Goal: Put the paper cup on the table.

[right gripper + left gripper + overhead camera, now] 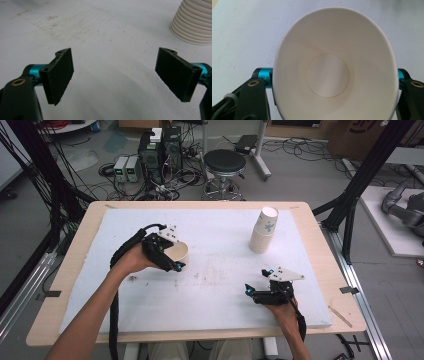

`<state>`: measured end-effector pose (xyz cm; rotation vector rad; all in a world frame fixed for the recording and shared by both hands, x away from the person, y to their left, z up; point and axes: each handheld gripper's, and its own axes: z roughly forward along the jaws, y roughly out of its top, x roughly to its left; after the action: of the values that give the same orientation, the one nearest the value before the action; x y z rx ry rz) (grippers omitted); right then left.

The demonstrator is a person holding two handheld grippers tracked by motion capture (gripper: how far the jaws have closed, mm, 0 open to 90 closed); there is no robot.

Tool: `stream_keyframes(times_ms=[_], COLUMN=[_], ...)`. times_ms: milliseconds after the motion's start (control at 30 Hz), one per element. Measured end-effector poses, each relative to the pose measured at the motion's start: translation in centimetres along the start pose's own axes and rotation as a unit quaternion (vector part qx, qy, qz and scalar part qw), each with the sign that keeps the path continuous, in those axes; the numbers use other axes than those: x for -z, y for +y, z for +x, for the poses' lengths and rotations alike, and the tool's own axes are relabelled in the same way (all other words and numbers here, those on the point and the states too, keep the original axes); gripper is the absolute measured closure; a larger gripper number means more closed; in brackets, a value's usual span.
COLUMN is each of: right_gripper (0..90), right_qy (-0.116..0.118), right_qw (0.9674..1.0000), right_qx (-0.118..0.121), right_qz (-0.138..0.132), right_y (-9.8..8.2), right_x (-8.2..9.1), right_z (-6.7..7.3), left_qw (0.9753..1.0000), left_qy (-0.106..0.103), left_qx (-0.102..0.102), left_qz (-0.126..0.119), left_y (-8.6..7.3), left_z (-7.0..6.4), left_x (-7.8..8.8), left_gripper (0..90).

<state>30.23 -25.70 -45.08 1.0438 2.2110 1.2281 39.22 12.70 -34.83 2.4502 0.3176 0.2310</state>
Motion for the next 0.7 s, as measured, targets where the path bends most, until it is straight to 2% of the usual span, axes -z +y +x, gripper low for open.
stream_keyframes(times_ms=[333, 700], right_gripper=[15.7, 15.8], right_qy=[0.003, 0.003], right_qw=[1.0, 0.9999], right_qx=[-0.002, 0.003], right_qz=[0.004, 0.011], right_y=[0.0, 0.1], right_x=[-0.1, -0.1], right_z=[0.0, 0.1], left_qw=[1.0, 0.9992], left_qy=[0.006, 0.002], left_qx=[0.005, -0.01], left_qz=[0.003, 0.039], left_y=[0.0, 0.7], left_z=[0.2, 0.4], left_x=[-0.4, -3.3], left_gripper=[30.2, 30.1])
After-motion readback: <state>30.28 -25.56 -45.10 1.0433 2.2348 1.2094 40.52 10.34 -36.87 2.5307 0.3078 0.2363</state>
